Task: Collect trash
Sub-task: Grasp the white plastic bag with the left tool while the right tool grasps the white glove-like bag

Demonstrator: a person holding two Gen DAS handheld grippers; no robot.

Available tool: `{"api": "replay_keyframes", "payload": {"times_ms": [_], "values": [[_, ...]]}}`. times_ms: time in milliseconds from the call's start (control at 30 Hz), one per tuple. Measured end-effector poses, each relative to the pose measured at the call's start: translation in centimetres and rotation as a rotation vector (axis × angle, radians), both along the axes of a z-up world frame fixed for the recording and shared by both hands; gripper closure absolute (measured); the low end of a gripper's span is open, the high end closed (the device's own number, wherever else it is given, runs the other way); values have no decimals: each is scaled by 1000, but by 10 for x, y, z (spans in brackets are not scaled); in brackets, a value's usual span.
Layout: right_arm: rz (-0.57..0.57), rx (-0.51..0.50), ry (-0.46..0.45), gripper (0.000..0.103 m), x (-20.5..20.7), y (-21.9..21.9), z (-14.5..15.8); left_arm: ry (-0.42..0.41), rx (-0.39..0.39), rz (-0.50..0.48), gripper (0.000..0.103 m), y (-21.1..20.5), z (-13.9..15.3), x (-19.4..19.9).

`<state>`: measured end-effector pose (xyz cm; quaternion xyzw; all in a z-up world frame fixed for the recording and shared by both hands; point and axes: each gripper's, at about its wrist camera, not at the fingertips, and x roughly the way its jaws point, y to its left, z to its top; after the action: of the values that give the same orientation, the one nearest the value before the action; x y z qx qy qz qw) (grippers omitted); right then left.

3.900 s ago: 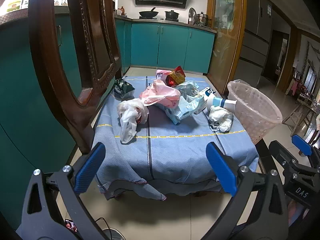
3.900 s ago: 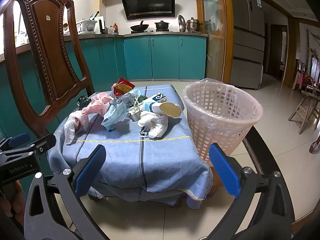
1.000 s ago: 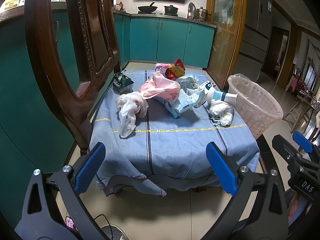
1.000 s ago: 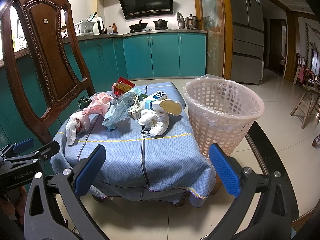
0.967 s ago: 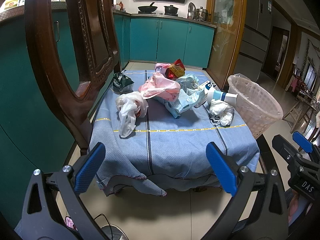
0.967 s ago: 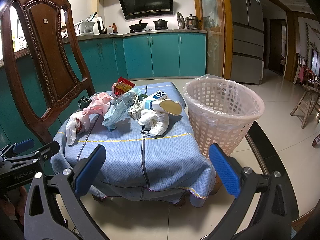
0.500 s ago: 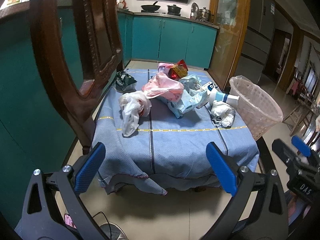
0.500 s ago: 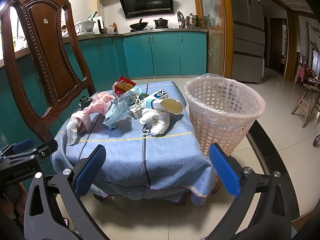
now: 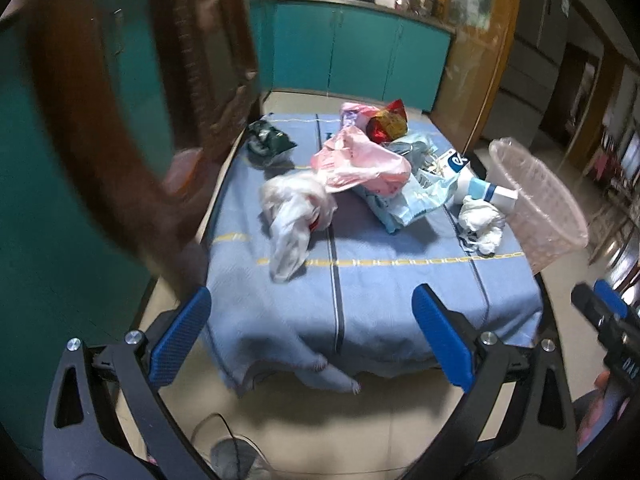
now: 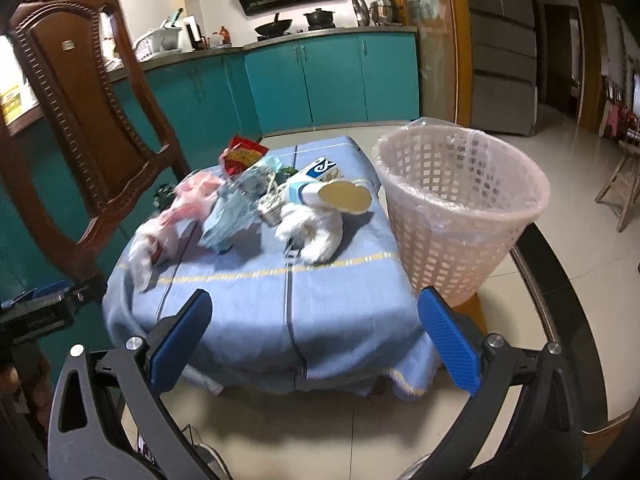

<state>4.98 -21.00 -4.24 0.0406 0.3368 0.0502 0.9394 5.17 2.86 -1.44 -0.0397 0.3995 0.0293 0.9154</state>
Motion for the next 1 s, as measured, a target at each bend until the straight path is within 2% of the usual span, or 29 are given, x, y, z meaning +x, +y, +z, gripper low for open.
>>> {"api": "replay_keyframes", "payload": {"times_ms": [133, 267, 300, 367, 467, 500, 533, 567, 633, 667, 733, 833, 933, 967, 1000], "values": [[-9, 14, 56, 5, 43, 3, -11, 35, 81, -6, 7, -13, -10, 40], [6, -74, 84, 13, 79, 15, -27, 65, 125, 16, 9, -11, -23, 74], [6, -97, 87, 14, 86, 17, -31, 77, 136, 28, 13, -9, -28, 83], [15, -102, 114, 23, 101, 20, -40, 95, 120, 37, 17, -4, -33, 95], [25, -90, 146, 30, 119, 20, -52, 125, 112, 49, 23, 2, -42, 110], [25, -89, 160, 31, 125, 20, -56, 145, 98, 55, 32, 5, -46, 116], [27, -84, 172, 32, 129, 20, -61, 161, 75, 49, 47, 7, -50, 121], [31, -77, 177, 32, 132, 19, -63, 182, 54, 38, 56, 8, -53, 125], [32, -69, 186, 32, 132, 18, -66, 204, 36, 25, 80, 9, -59, 128], [29, -59, 192, 32, 131, 16, -66, 201, 21, 23, 84, 11, -59, 127], [31, -27, 193, 32, 126, 12, -64, 181, -19, 23, 92, 15, -50, 119], [35, -15, 186, 32, 122, 9, -61, 116, -48, 13, 94, 20, -23, 94], [31, -23, 179, 32, 127, 12, -62, 1, -59, -13, 94, 23, 10, 68], [32, -30, 179, 32, 129, 13, -63, -85, -93, -25, 94, 27, 24, 57], [32, -36, 183, 32, 131, 15, -64, -129, -115, -39, 94, 28, 32, 51]]}}
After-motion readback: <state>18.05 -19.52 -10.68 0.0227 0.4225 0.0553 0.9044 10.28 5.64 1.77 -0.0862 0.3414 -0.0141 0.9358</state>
